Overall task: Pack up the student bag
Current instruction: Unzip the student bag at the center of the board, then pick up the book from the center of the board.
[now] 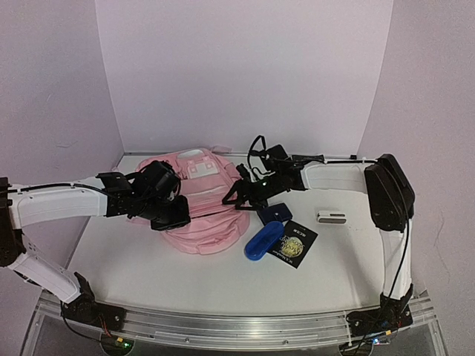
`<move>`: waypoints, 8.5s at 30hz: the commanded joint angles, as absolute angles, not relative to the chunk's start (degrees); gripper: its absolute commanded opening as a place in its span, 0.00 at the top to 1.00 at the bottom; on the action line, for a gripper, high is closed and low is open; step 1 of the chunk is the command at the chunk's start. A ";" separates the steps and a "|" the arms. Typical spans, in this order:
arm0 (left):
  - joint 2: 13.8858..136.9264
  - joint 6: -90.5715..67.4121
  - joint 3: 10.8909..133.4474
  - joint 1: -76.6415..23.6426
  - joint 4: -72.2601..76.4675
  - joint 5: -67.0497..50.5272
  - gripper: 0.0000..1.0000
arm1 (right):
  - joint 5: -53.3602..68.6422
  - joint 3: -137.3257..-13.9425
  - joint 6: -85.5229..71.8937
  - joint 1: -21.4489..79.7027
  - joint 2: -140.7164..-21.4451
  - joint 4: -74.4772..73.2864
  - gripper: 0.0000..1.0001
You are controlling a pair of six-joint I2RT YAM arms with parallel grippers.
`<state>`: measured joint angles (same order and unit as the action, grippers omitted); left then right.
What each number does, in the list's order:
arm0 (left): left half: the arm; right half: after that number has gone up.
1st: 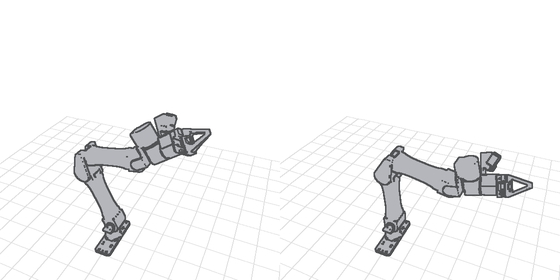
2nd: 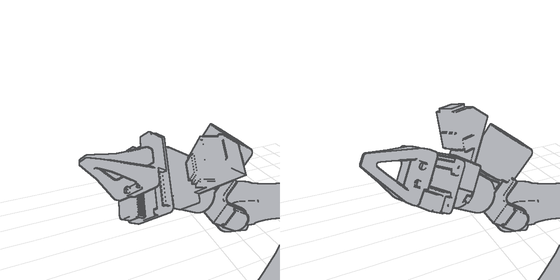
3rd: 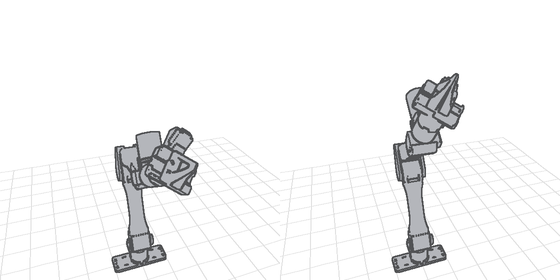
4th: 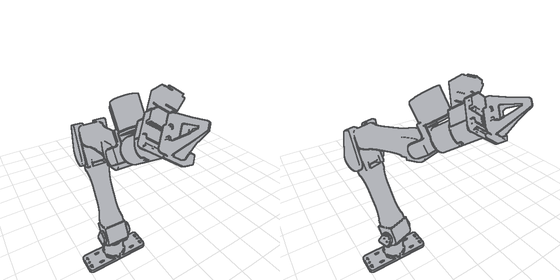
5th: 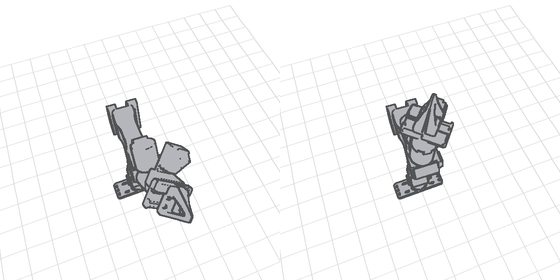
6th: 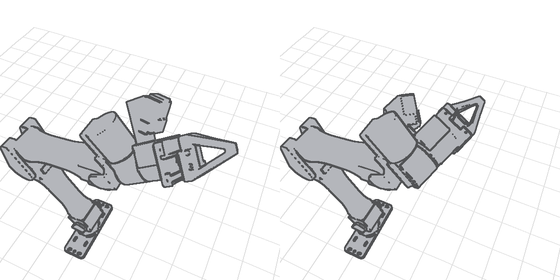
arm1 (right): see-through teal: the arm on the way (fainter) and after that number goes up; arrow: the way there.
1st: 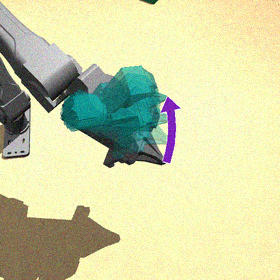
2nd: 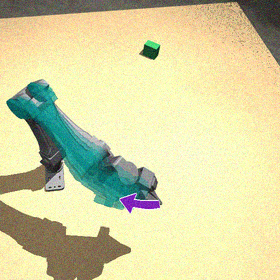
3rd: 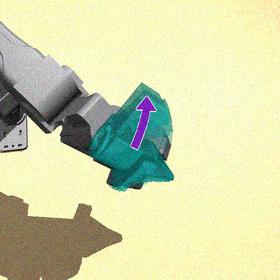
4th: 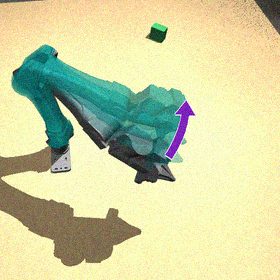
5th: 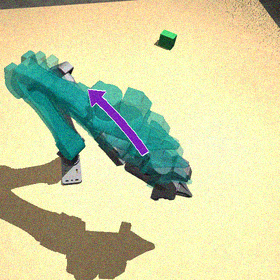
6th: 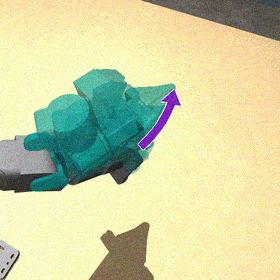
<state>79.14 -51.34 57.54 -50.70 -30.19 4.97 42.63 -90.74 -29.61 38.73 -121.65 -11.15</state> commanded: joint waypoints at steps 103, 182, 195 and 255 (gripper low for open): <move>65.16 -22.59 71.07 -31.02 -50.80 13.61 0.01 | 12.59 -111.45 -6.87 2.37 -140.50 -25.22 0.43; 95.86 35.76 92.29 -52.76 -33.68 -21.69 0.21 | 51.27 -93.35 12.75 35.87 -87.64 -43.78 1.00; 97.37 20.13 99.57 -51.43 -30.17 -12.76 1.00 | 32.40 -101.17 8.84 34.64 -88.36 -42.12 0.09; 104.31 -23.00 92.04 -40.29 -19.35 -27.74 1.00 | 58.59 -65.80 -38.67 28.30 -111.09 21.60 0.10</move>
<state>109.33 -20.48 94.13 -40.87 -26.15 -25.26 58.41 -62.40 -33.69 24.82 -108.00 11.96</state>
